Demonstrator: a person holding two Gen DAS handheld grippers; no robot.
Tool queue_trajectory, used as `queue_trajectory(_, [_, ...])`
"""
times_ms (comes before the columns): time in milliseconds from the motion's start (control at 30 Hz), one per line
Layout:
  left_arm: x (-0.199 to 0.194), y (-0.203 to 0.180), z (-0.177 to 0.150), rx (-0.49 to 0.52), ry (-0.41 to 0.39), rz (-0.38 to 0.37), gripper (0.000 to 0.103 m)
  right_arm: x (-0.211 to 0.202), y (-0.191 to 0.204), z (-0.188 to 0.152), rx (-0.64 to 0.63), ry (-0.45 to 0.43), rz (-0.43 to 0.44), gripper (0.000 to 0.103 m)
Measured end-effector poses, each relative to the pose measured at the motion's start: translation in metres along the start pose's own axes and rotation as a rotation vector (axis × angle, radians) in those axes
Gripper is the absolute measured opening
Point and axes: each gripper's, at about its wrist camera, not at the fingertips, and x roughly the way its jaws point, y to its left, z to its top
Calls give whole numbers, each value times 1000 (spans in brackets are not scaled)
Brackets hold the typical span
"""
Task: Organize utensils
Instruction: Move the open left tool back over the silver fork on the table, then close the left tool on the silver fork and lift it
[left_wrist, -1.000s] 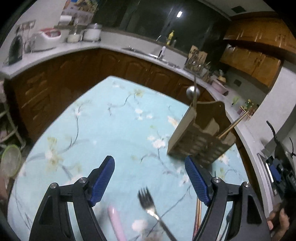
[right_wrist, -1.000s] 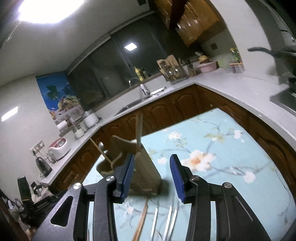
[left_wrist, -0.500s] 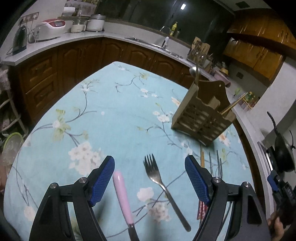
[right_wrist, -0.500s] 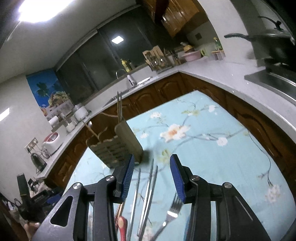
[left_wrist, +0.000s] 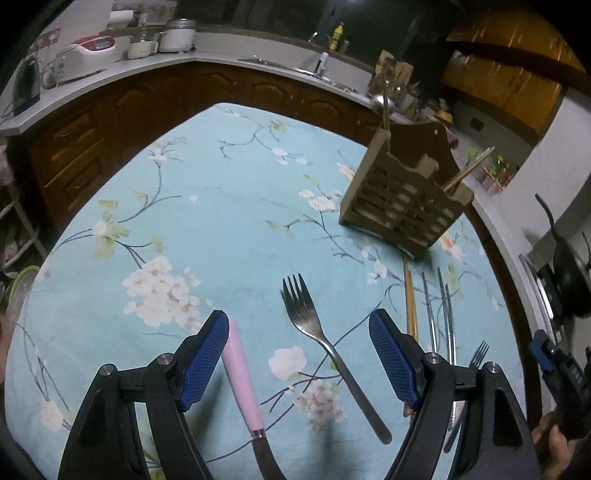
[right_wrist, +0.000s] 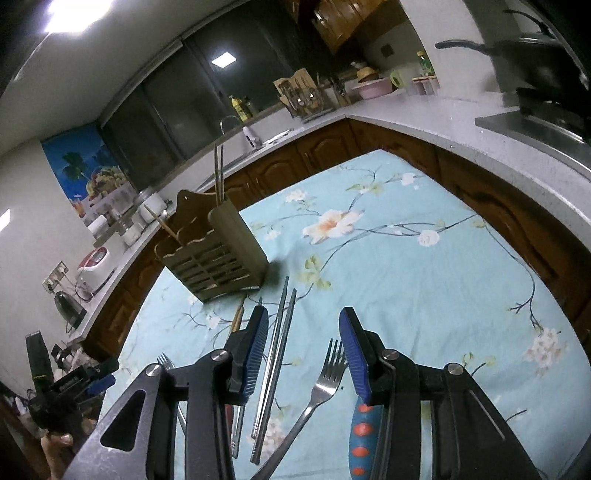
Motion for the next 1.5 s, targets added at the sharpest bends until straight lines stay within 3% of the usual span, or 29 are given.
queue_trajectory(400, [57, -11, 17, 28, 64, 32, 77, 30, -14, -14, -13, 106, -39, 43])
queue_trajectory(767, [99, -8, 28, 9, 110, 5, 73, 69, -23, -22, -48, 224, -76, 43])
queue_trajectory(967, [118, -11, 29, 25, 135, -14, 58, 81, -21, -25, -74, 260, -85, 43])
queue_trajectory(1100, [123, -14, 29, 34, 135, -19, 42, 81, -19, -23, -83, 262, -97, 39])
queue_trajectory(1200, [127, -13, 29, 30, 146, -34, 23, 83, -18, -23, -84, 269, -97, 19])
queue_trajectory(1233, [128, -12, 29, 25, 150, -40, 16, 84, -18, -23, -84, 271, -92, 18])
queue_trajectory(1300, [127, -9, 30, 12, 149, -63, 12, 85, -16, -23, -95, 272, -91, 16])
queue_trajectory(1400, [125, -11, 30, 27, 138, -68, 8, 82, -11, -22, -108, 266, -65, 3])
queue_trajectory(1500, [118, -15, 29, 49, 122, -79, 1, 81, -7, -21, -113, 262, -49, 2])
